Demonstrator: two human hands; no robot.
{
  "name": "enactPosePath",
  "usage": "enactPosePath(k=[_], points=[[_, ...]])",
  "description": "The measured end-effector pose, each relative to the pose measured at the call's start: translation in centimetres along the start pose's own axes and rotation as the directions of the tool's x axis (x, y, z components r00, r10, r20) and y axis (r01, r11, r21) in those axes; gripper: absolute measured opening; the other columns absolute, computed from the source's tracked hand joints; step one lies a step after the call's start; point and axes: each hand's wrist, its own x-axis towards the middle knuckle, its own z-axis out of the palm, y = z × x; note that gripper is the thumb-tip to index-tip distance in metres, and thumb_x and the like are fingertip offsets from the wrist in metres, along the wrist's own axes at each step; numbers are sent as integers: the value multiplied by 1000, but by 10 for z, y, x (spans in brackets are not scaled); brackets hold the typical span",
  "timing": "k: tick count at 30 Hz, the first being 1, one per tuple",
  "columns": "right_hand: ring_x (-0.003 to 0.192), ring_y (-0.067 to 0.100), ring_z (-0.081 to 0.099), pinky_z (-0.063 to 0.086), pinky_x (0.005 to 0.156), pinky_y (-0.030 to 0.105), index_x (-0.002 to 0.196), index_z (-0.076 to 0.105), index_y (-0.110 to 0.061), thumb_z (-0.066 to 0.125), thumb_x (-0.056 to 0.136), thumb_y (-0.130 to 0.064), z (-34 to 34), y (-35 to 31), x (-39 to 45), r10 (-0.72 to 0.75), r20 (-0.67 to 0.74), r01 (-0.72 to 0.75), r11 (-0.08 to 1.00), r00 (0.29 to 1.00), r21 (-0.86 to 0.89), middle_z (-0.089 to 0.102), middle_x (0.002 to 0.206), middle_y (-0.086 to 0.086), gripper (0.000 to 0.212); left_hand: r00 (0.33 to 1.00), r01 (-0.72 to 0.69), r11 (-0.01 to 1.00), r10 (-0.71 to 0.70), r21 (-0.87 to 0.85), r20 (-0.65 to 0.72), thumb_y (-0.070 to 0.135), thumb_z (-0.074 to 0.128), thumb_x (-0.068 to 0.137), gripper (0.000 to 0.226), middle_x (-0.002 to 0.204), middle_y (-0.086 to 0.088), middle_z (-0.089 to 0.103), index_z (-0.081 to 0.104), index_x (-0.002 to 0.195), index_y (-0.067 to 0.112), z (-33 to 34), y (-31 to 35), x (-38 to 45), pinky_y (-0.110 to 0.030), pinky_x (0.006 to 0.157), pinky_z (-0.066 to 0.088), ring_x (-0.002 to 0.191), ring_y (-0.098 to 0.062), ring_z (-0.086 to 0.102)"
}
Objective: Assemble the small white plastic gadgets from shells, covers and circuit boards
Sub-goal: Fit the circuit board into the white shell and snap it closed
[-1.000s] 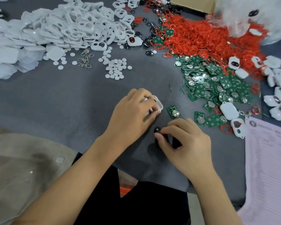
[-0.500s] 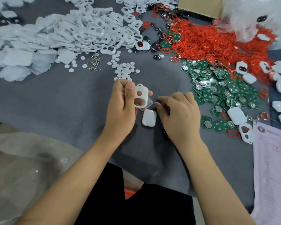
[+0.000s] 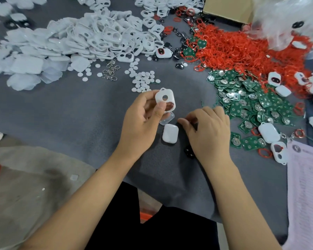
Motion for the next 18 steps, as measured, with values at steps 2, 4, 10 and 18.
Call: enactPosePath(k=[2, 4, 10, 18], points=[[87, 35, 54, 35, 77, 40, 84, 71, -11, 80, 89, -32, 0, 1, 0, -8, -26, 9, 998, 1000, 54, 68, 85, 5, 23, 1000, -6, 1000, 6, 26, 0, 14, 57, 108, 12, 109, 6, 78, 61, 118, 18, 0, 0, -1, -24, 79, 61, 106, -14, 75], [83, 32, 55, 39, 75, 41, 87, 68, -10, 78, 92, -25, 1, 2, 0, -17, -39, 23, 987, 999, 157, 67, 85, 3, 19, 1000, -17, 999, 17, 33, -2, 15, 54, 109, 6, 109, 3, 77, 58, 114, 16, 0, 0, -1, -25, 75, 61, 104, -17, 76], [71, 6, 60, 43, 66, 13, 90, 67, -23, 78, 92, -15, -4, -11, -1, 68, -27, -36, 773, 997, 634, 68, 82, -10, 13, 999, -36, 999, 36, 26, 17, 13, 43, 112, 8, 110, -4, 71, 49, 115, 18, 1, 2, -3, -25, 63, 56, 84, -17, 74], [60, 1, 61, 45, 61, 12, 86, 74, -27, 78, 91, -17, -7, -17, -3, 114, -35, -48, 650, 993, 759, 71, 72, -18, 12, 999, -9, 985, 16, 175, -40, 28, 39, 112, 30, 100, 15, 59, 55, 138, 25, -2, -1, -3, -16, 68, 47, 76, -1, 59]])
